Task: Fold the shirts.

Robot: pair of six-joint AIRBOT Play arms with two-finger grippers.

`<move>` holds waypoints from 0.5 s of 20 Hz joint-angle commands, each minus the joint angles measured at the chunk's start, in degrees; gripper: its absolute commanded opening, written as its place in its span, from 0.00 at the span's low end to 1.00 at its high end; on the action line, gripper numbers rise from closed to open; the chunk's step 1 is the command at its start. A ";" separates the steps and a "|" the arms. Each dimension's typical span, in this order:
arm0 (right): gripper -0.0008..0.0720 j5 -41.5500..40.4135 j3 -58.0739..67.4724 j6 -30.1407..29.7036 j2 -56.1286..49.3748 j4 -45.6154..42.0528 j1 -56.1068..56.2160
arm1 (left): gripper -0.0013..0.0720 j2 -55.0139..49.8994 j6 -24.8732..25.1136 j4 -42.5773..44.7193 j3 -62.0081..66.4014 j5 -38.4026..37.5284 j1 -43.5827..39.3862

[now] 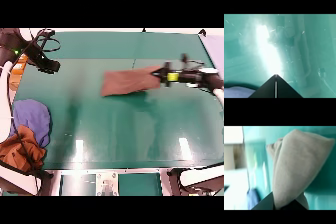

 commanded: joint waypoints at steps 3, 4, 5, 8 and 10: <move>0.04 1.31 -13.66 -2.49 15.58 -7.21 -32.74 | 0.05 0.02 -0.31 -0.17 0.02 -0.70 0.02; 0.04 1.40 -16.39 -3.63 17.97 -7.32 -40.44 | 0.05 0.02 -0.42 -0.20 0.02 -0.68 0.02; 0.04 1.55 -18.86 -4.81 20.00 -7.34 -48.13 | 0.05 0.02 -0.59 -0.22 0.02 -0.66 0.02; 0.04 3.10 -23.76 -6.86 22.45 -10.93 -66.79 | 0.05 0.02 -1.36 -1.33 0.02 -0.55 0.02; 0.04 2.43 -26.71 -9.22 22.47 -14.93 -74.69 | 0.05 0.02 -1.33 -2.45 0.02 -0.57 0.02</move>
